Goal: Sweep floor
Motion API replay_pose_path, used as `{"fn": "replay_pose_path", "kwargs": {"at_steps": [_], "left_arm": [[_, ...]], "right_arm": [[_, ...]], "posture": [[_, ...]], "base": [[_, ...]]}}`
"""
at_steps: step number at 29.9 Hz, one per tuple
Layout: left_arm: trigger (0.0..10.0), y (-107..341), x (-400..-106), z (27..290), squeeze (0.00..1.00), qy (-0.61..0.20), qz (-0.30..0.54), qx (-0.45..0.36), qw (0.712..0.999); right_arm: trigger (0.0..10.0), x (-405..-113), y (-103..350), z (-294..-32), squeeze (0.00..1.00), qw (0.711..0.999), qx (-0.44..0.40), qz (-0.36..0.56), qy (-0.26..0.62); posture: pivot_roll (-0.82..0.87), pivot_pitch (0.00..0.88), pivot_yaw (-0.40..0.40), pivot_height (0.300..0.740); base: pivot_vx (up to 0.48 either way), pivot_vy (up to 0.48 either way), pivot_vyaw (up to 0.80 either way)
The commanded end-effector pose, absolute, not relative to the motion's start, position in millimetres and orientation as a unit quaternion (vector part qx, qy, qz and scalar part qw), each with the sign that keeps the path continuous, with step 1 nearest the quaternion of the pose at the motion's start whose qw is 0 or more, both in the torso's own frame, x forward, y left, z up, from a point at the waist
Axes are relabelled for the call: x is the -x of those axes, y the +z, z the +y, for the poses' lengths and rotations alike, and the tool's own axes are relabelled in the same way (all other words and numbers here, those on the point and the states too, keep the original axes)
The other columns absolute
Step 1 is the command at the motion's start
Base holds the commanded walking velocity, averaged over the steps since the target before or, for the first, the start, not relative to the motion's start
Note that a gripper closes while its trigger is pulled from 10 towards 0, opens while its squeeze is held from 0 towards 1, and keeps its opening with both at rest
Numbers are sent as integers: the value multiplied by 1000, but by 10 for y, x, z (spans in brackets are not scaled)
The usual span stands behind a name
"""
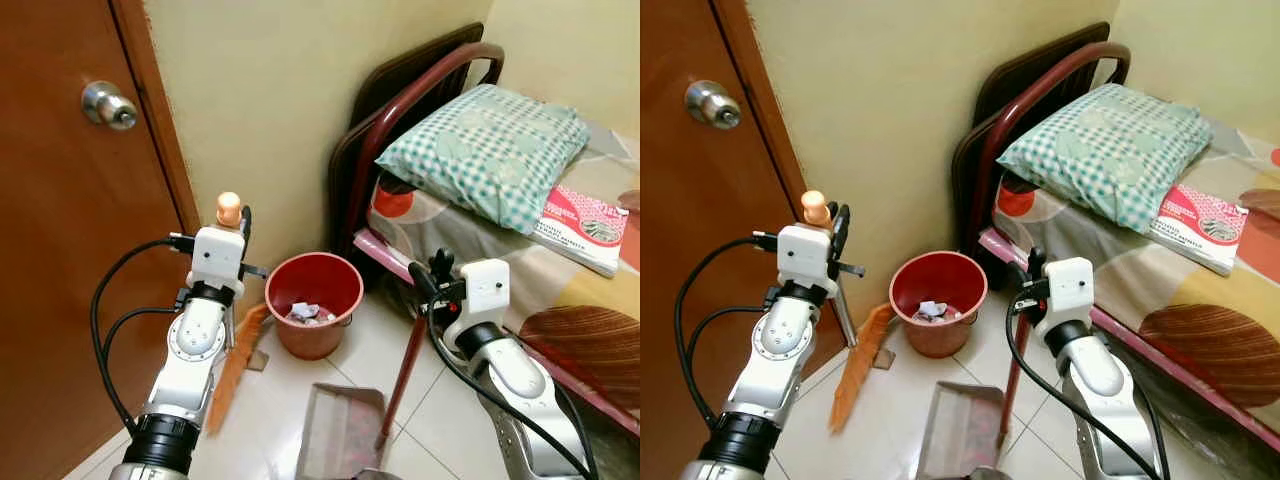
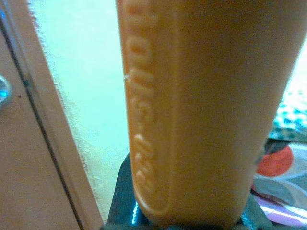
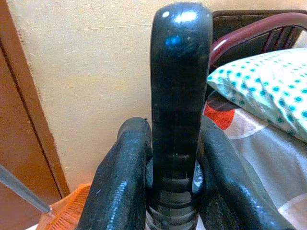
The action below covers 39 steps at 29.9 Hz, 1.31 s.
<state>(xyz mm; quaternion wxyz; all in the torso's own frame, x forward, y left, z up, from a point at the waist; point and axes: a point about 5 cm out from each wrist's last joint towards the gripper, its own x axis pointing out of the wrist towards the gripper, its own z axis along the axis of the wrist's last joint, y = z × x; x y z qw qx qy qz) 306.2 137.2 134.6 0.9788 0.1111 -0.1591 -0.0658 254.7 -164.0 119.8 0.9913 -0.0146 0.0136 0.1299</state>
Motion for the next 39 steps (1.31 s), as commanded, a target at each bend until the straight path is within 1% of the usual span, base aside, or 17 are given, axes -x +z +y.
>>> {"fn": "replay_pose_path", "kwargs": {"at_steps": [1, 4, 5, 6, 7, 11, 13, 18, 23, 29, 31, 32, 33, 36, 39], "left_arm": [[10000, 1601, -3112, 1364, 0, -69, -217, -107, 968], [10000, 1633, -3137, 1348, 0, -72, -232, -111, 964], [10000, 1590, -3188, 1277, 0, -90, -234, -112, 962], [10000, 1590, -3188, 1277, 0, -90, -234, -112, 962], [10000, 1563, -3224, 1220, 0, -106, -232, -112, 960], [10000, 1504, -3256, 1161, 0, -124, -225, -119, 959], [10000, 1436, -3325, 1097, 0, -141, -214, -127, 958], [10000, 1416, -3491, 1054, 0, -144, -194, -150, 959], [10000, 1398, -3575, 997, 0, -142, -181, -180, 957], [10000, 1447, -3606, 952, 0, -139, -188, -179, 956], [10000, 1372, -3583, 866, 0, -156, -177, -192, 953], [10000, 1285, -3543, 782, 0, -179, -164, -206, 948], [10000, 1285, -3543, 782, 0, -179, -164, -206, 948], [10000, 1171, -3480, 669, 0, -215, -146, -214, 942], [10000, 1110, -3441, 610, 0, -234, -135, -214, 939]], "right_arm": [[10000, -2527, 1268, -1660, 0, 992, 13, 3, 126], [10000, -2519, 1265, -1651, 0, 992, 11, 4, 126], [10000, -2523, 1279, -1628, 0, 991, 11, 5, 130], [10000, -2523, 1279, -1628, 0, 991, 11, 5, 130], [10000, -2528, 1300, -1615, 0, 991, 11, 4, 133], [10000, -2529, 1323, -1615, 0, 991, 12, 2, 134], [10000, -2520, 1366, -1645, 0, 991, 16, -1, 132], [10000, -2454, 1433, -1713, 0, 992, 24, -2, 122], [10000, -2365, 1477, -1753, 0, 993, 32, -1, 115], [10000, -2322, 1480, -1769, 0, 993, 36, 3, 114], [10000, -2313, 1461, -1765, 0, 992, 37, 8, 116], [10000, -2278, 1358, -1763, 0, 990, 53, 34, 129], [10000, -2278, 1358, -1763, 0, 990, 53, 34, 129], [10000, -2178, 1178, -1817, 0, 985, 72, 78, 135], [10000, -2120, 1117, -1861, 0, 984, 74, 92, 131]], "posture": [[-115, 55, -22, 740], [-112, 58, -25, 740], [-119, 65, -36, 740], [-119, 65, -36, 740], [-127, 70, -40, 740], [-140, 78, -43, 740], [-172, 93, -45, 740], [-229, 121, -42, 740], [-269, 137, -38, 740], [-281, 139, -37, 740], [-281, 141, -42, 740], [-282, 145, -48, 740], [-282, 145, -48, 740], [-281, 144, -50, 740], [-281, 144, -50, 740]], "base": [[0, 0, 0], [0, 0, 0], [0, 0, 0], [0, 0, 0], [0, 0, 0], [0, 0, 0], [0, 0, 0], [0, 0, 0], [0, 0, 0], [0, 0, 0], [0, 0, 0], [0, 0, 0], [0, 0, 0], [0, 0, 0], [0, 0, 0]]}}
